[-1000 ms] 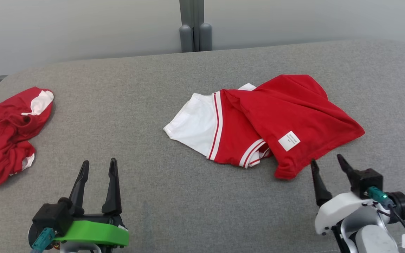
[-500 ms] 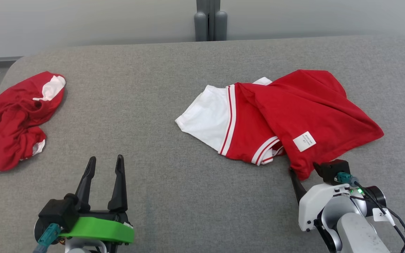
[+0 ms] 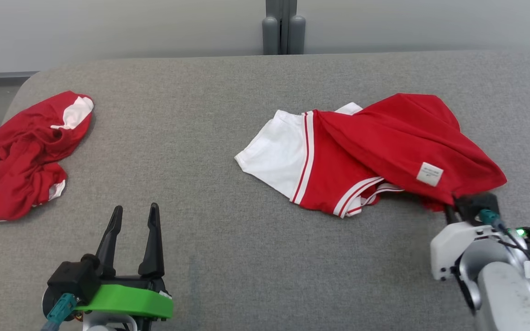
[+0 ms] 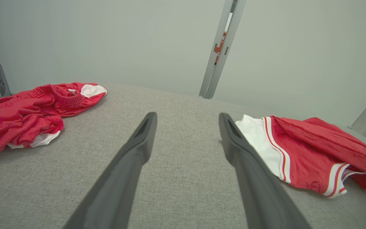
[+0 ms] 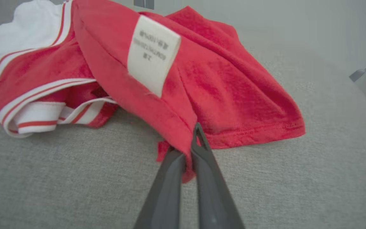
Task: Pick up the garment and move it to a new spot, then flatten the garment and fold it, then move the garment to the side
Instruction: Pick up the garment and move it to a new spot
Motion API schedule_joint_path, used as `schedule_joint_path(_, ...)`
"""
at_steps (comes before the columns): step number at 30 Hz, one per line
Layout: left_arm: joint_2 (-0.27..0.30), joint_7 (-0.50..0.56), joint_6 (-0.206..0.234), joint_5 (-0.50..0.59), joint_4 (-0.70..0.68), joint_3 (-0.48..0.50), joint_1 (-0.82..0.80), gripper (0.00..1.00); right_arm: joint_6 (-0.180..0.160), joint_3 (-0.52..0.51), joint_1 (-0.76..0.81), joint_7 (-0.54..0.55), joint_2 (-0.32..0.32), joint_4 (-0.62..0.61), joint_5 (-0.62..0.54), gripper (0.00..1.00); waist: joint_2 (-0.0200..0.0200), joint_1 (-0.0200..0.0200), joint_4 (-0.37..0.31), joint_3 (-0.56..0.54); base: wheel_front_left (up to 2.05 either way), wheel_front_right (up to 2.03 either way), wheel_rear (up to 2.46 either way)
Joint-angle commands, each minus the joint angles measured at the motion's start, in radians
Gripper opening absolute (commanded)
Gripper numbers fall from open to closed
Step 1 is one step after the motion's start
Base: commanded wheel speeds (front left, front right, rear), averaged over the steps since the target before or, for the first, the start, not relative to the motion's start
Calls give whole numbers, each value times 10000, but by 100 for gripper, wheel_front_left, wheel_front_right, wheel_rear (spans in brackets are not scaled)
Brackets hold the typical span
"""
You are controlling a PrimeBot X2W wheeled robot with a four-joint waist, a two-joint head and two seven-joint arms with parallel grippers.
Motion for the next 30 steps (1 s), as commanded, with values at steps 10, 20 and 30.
schedule_joint_path(10,32,8,-18,-91,-2,-40,125,100,-4,-2149,-52,1032,-1405,-1745,-1395,0,0,0,-361,-112,0,0,0)
schedule_joint_path(20,32,8,-18,26,3,-145,7,100,-5,-2738,250,1603,-848,-1416,-1508,100,0,0,-381,-113,0,0,0)
schedule_joint_path(30,33,10,-18,-116,-20,142,208,100,-5,-2023,1949,1047,69,-4071,467,100,0,0,-416,-254,0,0,0)
